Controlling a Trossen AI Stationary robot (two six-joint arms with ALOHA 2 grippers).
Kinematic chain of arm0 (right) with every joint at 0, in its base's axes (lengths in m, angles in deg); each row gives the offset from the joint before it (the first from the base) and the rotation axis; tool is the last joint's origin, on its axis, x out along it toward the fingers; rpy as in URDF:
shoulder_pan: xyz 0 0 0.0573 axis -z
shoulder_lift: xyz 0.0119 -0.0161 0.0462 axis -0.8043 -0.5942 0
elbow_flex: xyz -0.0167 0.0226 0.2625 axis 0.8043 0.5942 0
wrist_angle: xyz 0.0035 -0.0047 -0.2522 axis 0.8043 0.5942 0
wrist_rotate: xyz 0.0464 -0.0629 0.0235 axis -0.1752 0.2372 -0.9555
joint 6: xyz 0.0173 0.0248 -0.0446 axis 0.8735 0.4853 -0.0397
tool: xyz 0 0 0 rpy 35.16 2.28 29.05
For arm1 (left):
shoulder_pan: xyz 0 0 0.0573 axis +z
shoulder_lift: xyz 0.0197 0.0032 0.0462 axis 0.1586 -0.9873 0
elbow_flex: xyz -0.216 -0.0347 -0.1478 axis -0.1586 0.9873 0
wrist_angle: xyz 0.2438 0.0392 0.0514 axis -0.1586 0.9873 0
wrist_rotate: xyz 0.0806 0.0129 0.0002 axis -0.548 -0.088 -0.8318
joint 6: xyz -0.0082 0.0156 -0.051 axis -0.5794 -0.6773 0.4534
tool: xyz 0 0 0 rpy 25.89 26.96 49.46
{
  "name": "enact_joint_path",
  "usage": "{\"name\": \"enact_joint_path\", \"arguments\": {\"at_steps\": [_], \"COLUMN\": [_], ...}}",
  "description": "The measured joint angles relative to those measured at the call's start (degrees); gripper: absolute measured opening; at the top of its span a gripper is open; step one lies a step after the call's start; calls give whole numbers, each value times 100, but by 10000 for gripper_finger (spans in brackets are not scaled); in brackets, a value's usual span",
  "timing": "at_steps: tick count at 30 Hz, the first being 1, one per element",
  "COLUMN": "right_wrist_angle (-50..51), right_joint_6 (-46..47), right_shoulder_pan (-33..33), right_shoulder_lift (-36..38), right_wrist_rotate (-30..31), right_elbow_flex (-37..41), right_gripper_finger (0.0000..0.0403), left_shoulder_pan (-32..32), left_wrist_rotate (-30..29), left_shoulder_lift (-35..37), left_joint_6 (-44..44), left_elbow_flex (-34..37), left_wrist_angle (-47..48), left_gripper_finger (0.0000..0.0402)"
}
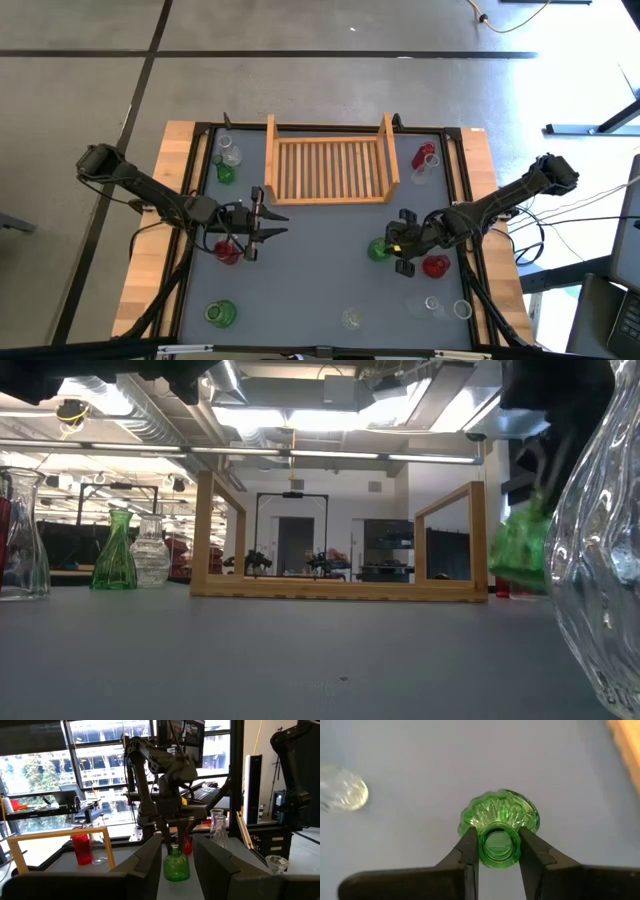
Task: Sort vases onto shelf
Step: Put the green vase on the shelf
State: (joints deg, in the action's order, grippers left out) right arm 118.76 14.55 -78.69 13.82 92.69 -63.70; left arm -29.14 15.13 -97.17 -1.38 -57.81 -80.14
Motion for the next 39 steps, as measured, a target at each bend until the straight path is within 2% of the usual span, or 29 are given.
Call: {"name": "enact_joint_path", "arguments": {"at_steps": [11, 19, 24, 31, 39], "right_wrist_angle": [245, 507, 528, 605, 926], "right_joint_6": [-1361, -2534, -3256, -4003, -4838], "right_shoulder_pan": [841, 2025, 2837, 3948, 4746], "right_shoulder_lift": [4, 2, -47, -610, -1590], "right_wrist_rotate": [10, -44, -232, -717, -957], "right_elbow_flex": [-1018, -1570, -1615, -1746, -2696], "right_gripper_finger": [74, 75, 76, 76, 76], "left_shoulder_pan": [2, 2, 2, 1, 171], "left_wrist_rotate": [0, 0, 0, 0, -31], "left_shoulder_lift": [0, 0, 0, 0, 0], "left_joint_6": [0, 0, 0, 12, 253], "left_elbow_flex": [0, 0, 0, 0, 0], "left_wrist_angle": [-7, -7, -7, -4, -4], "left_gripper_finger": [103, 103, 103, 103, 103]}}
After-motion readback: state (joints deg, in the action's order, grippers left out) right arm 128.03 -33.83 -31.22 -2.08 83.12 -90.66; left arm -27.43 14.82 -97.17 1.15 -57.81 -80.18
